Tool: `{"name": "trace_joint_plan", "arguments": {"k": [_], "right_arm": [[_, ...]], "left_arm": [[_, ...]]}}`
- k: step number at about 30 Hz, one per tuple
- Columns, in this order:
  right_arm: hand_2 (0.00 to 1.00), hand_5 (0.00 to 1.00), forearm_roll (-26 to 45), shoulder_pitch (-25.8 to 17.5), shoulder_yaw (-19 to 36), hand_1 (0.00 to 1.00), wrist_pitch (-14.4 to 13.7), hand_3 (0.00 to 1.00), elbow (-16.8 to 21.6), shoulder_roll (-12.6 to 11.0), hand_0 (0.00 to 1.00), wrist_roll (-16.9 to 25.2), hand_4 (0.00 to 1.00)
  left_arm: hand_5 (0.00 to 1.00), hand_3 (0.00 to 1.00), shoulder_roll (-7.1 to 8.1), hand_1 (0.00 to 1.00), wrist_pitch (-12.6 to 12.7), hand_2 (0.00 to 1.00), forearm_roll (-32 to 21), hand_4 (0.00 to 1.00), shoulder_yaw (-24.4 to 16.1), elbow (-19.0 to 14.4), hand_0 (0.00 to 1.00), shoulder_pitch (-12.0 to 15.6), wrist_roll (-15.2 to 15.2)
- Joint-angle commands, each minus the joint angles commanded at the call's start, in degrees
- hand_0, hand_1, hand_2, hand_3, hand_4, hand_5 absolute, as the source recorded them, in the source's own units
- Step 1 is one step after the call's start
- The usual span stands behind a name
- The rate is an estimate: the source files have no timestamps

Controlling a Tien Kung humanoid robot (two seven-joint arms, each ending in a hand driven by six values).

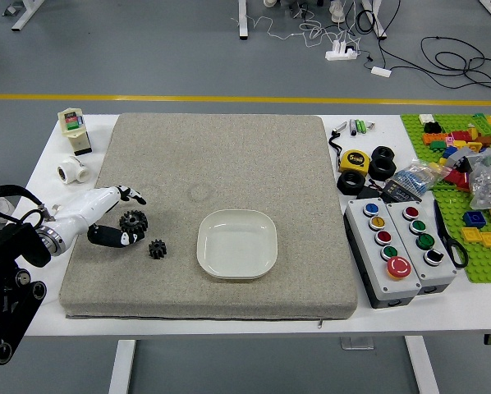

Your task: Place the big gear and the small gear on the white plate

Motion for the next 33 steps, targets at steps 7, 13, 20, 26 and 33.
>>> {"name": "trace_joint_plan", "arguments": {"k": [7,13,20,26,33], "right_arm": [[0.743,0.612,0.19,0.12,-0.16,0.673,-0.01,0.554,0.00,-0.06,0.657,0.02,0.752],[0.743,0.612,0.22,0.16,-0.20,0.673,0.01,0.554,0.00,-0.08,0.655,0.02,0.752],[0.743,0.612,0.23,0.08,-0.25,0.674,0.01,0.554,0.00,-0.04,0.658,-0.01,0.752],[0.743,0.612,0.24,-0.13,-0.28,0.674,0.02,0.554,0.00,-0.01,0.657,-0.02,0.752],[0.743,0.612,0.06,-0.39,-0.24,0.673,0.05,0.554,0.00,0.01,0.657,-0.01,0.752]], "left_arm": [[0.278,0.714,-0.06,0.733,-1.07,0.832,0.00,0.852,-0.43,1.96,0.596,-0.74,0.36],[0.273,0.654,-0.22,0.662,-1.97,0.758,0.00,0.842,-0.58,2.58,0.483,-1.11,0.59],[0.104,0.602,-0.27,0.487,-2.15,0.543,0.00,0.472,-0.29,2.93,0.347,-1.09,0.08],[0.002,0.558,-0.36,0.417,-2.19,0.468,0.00,0.158,0.02,3.23,0.301,-0.92,-0.24],[0.002,0.528,-0.42,0.372,-1.12,0.428,0.00,0.077,0.17,3.36,0.290,-0.83,-0.34]]}}
